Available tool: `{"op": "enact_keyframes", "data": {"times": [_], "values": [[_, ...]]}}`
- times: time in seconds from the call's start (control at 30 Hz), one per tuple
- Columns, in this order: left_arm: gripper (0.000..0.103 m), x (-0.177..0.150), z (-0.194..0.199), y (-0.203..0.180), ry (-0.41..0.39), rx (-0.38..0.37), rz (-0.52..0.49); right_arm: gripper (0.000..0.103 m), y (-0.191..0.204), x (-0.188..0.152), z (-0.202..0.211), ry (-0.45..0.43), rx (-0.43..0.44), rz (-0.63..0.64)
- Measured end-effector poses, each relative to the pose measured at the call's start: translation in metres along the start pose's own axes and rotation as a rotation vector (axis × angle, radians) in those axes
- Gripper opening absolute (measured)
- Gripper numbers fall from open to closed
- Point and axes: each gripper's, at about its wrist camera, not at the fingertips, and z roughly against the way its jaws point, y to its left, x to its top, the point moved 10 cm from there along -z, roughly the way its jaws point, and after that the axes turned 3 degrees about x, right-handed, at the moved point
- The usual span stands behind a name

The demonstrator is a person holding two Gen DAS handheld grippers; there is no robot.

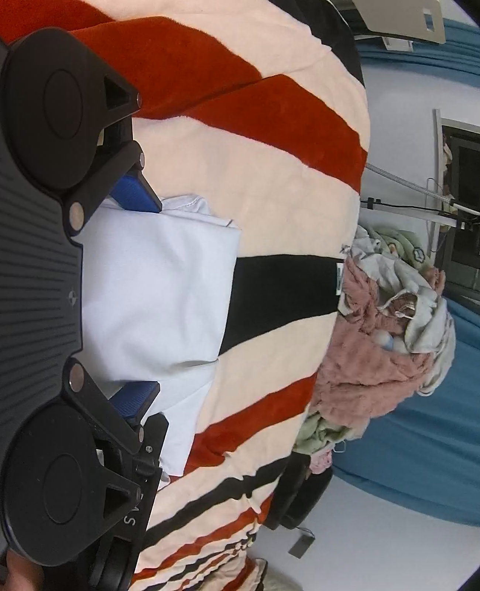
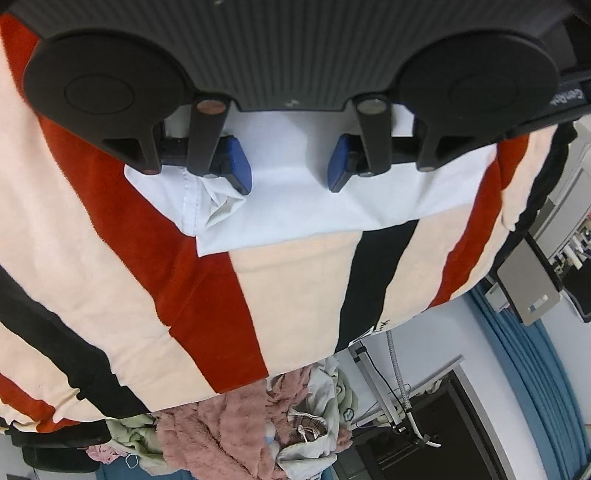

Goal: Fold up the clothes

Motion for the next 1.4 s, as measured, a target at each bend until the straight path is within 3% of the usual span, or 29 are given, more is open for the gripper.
{"op": "enact_keyframes", "data": {"times": [0.17,0.3,0.37,0.43,0.63,0.8,0.97,1.07,1.1,1.23,1.4], "values": [[0.095,-0.007,0.028,-0.001,-0.008,0.015,-0.039,0.049,0.011,-0.001,0.031,0.002,-0.006,0.026],[0.095,-0.016,0.060,-0.004,-0.025,0.009,-0.055,0.049,0.021,-0.006,0.075,-0.019,-0.014,0.143],[0.095,-0.023,0.074,-0.006,-0.027,0.010,-0.061,0.043,0.023,-0.014,0.092,-0.014,0.004,0.155],[0.094,-0.032,0.086,-0.007,-0.016,0.013,-0.065,0.033,0.022,-0.025,0.096,0.004,-0.009,0.157],[0.094,-0.067,0.102,-0.011,0.068,-0.014,-0.014,0.032,0.019,-0.060,0.106,0.059,-0.048,0.161],[0.091,-0.077,0.131,0.003,0.064,-0.054,0.116,0.032,0.018,-0.072,0.113,0.078,-0.066,0.157],[0.092,-0.082,0.167,0.022,0.046,-0.259,0.372,0.032,0.016,-0.073,0.114,0.070,-0.063,0.126],[0.092,-0.095,0.163,0.030,0.111,-0.422,0.586,0.032,0.017,-0.073,0.114,0.066,-0.068,0.120],[0.092,-0.098,0.156,0.032,0.134,-0.446,0.640,0.032,0.017,-0.073,0.114,0.065,-0.070,0.122],[0.091,-0.110,0.116,0.035,0.202,-0.449,0.755,0.032,0.017,-0.074,0.115,0.062,-0.068,0.117],[0.089,-0.100,0.090,0.040,0.154,-0.447,0.816,0.032,0.016,-0.074,0.115,0.056,-0.066,0.099]]}}
